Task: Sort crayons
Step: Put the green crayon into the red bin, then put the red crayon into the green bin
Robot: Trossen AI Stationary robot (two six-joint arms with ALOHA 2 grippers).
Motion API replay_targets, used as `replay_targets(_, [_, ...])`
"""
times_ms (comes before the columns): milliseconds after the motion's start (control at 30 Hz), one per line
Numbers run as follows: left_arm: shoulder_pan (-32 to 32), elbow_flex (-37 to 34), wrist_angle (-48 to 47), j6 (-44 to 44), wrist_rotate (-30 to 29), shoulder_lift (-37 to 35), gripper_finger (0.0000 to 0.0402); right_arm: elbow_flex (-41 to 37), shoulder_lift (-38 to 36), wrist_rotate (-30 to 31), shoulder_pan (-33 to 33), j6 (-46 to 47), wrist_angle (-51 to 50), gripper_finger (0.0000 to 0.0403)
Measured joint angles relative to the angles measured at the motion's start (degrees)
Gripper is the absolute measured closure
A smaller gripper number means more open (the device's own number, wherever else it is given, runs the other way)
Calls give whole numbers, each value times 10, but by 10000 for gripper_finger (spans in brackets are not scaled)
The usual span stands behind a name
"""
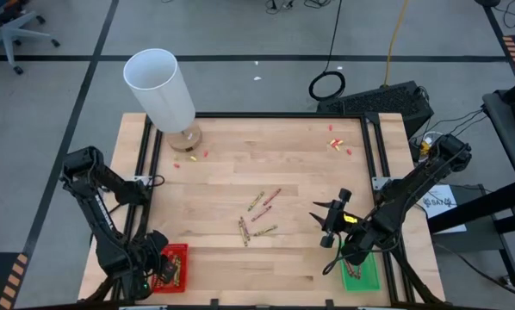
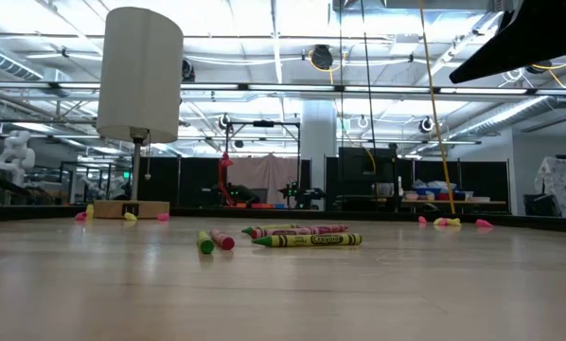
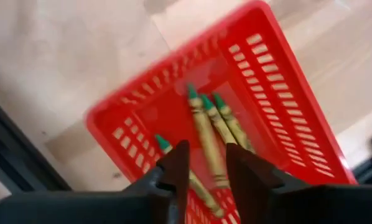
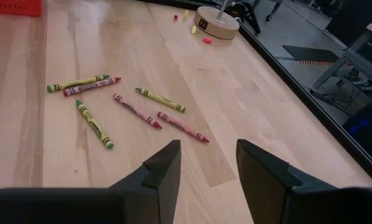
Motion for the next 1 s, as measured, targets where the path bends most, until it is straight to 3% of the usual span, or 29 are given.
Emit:
replay_targets(233, [0,0,-32,2,-2,-11,251,0,0,0,-5,-1,0,264])
replay_targets(433, [4,0,-53,38,-87,-26,249,0,0,-18,-26,-14,3,264])
replay_targets(600, [29,0,-62,112,-162,-29,249,0,0,-98,-73,-90,26,264])
replay_targets(767, [74,0,-61,226,-271,-29,249,0,0,-220,-148,-211,78,264])
replay_targets(1000, [148,0,-25,401,-357,-29,249,-7,0,-368,-254,-361,93,264])
